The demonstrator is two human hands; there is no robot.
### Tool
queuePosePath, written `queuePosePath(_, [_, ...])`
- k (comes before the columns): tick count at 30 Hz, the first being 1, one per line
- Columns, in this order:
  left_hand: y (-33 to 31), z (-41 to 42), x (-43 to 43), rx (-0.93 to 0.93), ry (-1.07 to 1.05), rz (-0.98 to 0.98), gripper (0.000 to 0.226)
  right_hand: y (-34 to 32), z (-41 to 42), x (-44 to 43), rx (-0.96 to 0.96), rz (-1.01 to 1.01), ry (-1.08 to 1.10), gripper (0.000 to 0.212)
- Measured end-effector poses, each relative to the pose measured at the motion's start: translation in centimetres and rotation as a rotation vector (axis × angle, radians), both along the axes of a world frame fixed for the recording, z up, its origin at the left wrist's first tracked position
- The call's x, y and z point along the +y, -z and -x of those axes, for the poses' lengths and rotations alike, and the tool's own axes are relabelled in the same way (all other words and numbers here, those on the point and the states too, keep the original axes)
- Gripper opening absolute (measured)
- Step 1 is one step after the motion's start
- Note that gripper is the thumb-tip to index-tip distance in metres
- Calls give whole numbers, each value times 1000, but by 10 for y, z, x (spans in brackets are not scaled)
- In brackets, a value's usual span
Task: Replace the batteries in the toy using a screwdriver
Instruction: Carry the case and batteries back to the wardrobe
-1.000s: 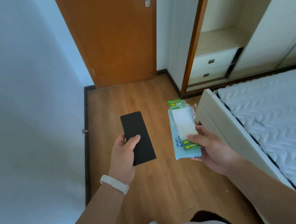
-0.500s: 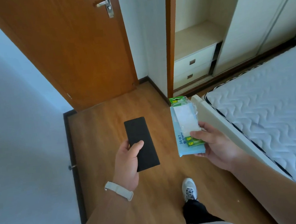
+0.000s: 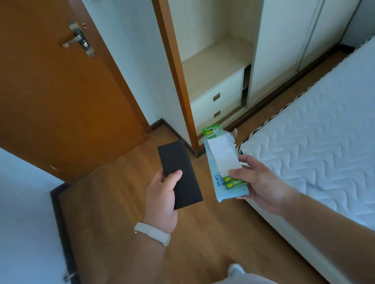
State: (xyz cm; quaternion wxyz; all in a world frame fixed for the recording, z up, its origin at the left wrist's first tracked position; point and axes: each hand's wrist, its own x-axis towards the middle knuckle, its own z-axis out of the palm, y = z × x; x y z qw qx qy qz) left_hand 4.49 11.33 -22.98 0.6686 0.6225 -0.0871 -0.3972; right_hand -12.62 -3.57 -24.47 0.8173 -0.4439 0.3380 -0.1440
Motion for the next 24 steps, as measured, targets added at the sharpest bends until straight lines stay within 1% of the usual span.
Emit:
queuePosePath(5, [3,-28,-46,-42,62,-25,32,3,-16,-40,11,-16,54,61])
queuePosePath(10, [12,-66,-85,-33,101,-24,30,7,-46,-72,29,-18,124,65])
queuePosePath(14, [19,-108,-122,-29,149,-17,33,8,-80,-98,44,-6,180,57])
queuePosePath(16, [19,-134,-142,-45,176,-7,34,6,-103,-112,48,17,221,50])
queuePosePath(18, [17,-162,-161,-55,209,13,27,2,-128,-126,53,30,256,44])
queuePosePath(21, [12,-207,-187,-49,253,26,17,-6,-168,-142,64,50,298,51])
queuePosePath(24, [8,-248,-210,-62,306,40,15,-10,-205,-158,50,68,338,58])
